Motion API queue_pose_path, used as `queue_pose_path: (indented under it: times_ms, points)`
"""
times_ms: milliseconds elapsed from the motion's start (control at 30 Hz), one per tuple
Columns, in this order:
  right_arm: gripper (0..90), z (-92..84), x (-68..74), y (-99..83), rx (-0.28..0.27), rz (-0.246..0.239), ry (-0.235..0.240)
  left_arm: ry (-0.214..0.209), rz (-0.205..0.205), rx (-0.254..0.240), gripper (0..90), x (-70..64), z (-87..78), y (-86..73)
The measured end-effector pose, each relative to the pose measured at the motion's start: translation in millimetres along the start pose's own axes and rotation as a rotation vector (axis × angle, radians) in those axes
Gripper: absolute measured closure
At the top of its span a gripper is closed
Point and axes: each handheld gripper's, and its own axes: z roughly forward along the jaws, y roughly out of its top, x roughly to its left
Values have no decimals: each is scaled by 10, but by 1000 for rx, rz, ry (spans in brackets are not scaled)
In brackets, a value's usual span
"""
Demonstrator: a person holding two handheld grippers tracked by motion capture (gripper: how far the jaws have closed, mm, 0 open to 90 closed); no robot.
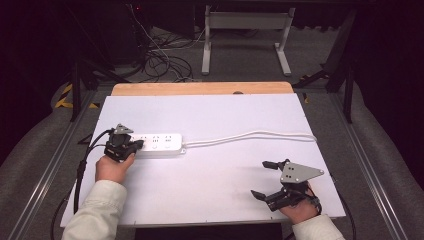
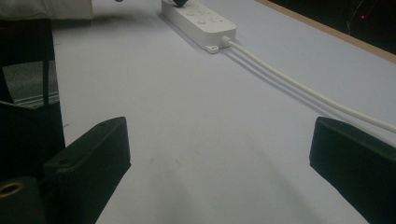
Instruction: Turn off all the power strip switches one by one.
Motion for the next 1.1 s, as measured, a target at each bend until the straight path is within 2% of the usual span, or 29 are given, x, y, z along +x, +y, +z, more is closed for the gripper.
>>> queue_pose_path:
  times_ms: [167, 500, 600, 633, 667, 700, 833, 933, 967, 1100]
  points:
    - [55, 0, 1, -1, 1, 0, 0, -2, -3, 2, 900, -3, 1, -2]
    - [55, 9, 4, -1, 4, -2, 0, 24, 28, 9, 900, -35, 9, 2]
    - [55, 6, 6, 0, 5, -3, -1, 17, 3, -12, 900, -12, 4, -20]
    - [55, -2, 3, -2, 1, -1, -4, 16, -12, -34, 900, -7, -28, -23]
    - [55, -5, 1, -3, -1, 0, -4, -18, -40, -54, 900, 10, -72, -2]
    - [55, -5, 1, -3, -1, 0, -4, -18, -40, -54, 900, 10, -72, -2]
    - [55, 7, -11, -4, 4, 1, -2, -40, -55, -126, 900, 14, -253, 85]
    - [55, 12, -8, -4, 8, -2, -4, -46, -51, -123, 900, -12, -282, 99]
    - [55, 12, -6, -3, 7, -3, -3, -35, -35, -118, 900, -12, -282, 100]
    - [55, 4, 0, -2, 5, -5, -4, -38, -33, -119, 900, -16, -285, 103]
